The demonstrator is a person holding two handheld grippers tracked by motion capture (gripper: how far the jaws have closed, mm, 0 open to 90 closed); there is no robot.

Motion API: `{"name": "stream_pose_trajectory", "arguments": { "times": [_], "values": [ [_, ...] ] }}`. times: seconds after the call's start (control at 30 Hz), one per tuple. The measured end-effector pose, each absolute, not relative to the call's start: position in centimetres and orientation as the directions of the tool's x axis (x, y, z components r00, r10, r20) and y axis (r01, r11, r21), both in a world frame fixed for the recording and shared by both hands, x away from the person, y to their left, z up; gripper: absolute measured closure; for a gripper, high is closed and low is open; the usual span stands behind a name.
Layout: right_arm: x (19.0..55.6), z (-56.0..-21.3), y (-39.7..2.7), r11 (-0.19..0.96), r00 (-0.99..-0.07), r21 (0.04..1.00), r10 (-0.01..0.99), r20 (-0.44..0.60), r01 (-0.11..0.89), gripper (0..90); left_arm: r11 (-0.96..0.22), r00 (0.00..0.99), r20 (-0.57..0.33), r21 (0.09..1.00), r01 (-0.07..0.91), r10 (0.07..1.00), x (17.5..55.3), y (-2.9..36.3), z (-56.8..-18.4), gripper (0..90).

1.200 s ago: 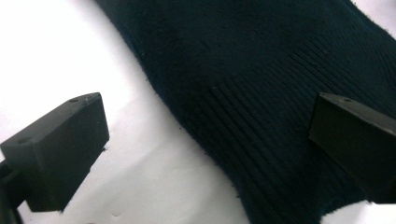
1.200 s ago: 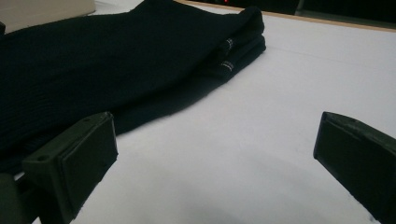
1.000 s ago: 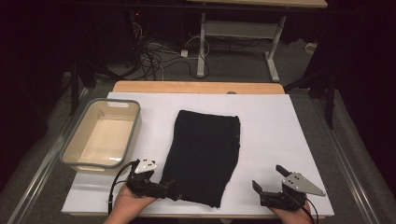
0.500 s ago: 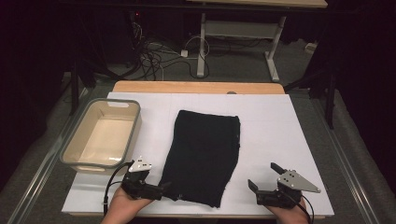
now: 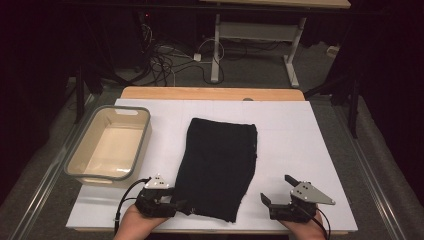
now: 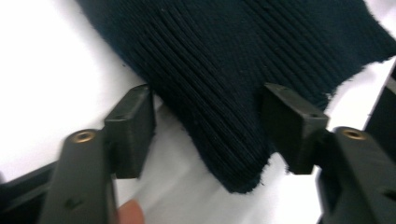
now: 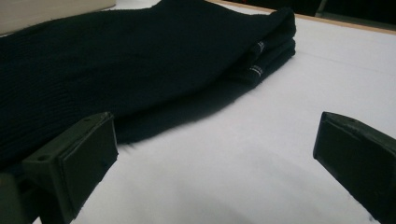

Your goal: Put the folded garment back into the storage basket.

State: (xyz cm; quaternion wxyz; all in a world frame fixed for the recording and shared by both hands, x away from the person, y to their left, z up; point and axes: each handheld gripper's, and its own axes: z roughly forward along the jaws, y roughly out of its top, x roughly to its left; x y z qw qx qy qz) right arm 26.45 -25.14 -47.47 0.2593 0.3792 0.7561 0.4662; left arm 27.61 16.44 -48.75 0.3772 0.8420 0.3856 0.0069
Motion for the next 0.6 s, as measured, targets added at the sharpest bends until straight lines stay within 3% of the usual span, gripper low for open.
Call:
{"name": "stream_pose_trajectory", "arguments": {
  "times": [0.27, 0.47, 0.6],
  "values": [
    [26.7, -47.6, -24.6, 0.252, -0.566, 0.902, 0.825, -0.011, 0.351, 0.2, -0.390, 0.725, -0.337, 0.668, 0.634, 0.601, 27.4, 16.8, -49.2, 57.5],
    [28.2, -47.0, -23.3, 0.227, -0.533, 0.902, 0.846, 0.004, 0.367, 3.9, -0.415, 0.748, -0.250, 0.704, 0.577, 0.615, 26.5, 16.4, -49.0, 65.9],
    [30.9, -45.8, -21.9, 0.245, -0.500, 0.893, 0.866, -0.026, 0.379, 11.6, -0.424, 0.754, -0.199, 0.725, 0.543, 0.626, 25.9, 16.1, -49.0, 67.1]
  ]
}}
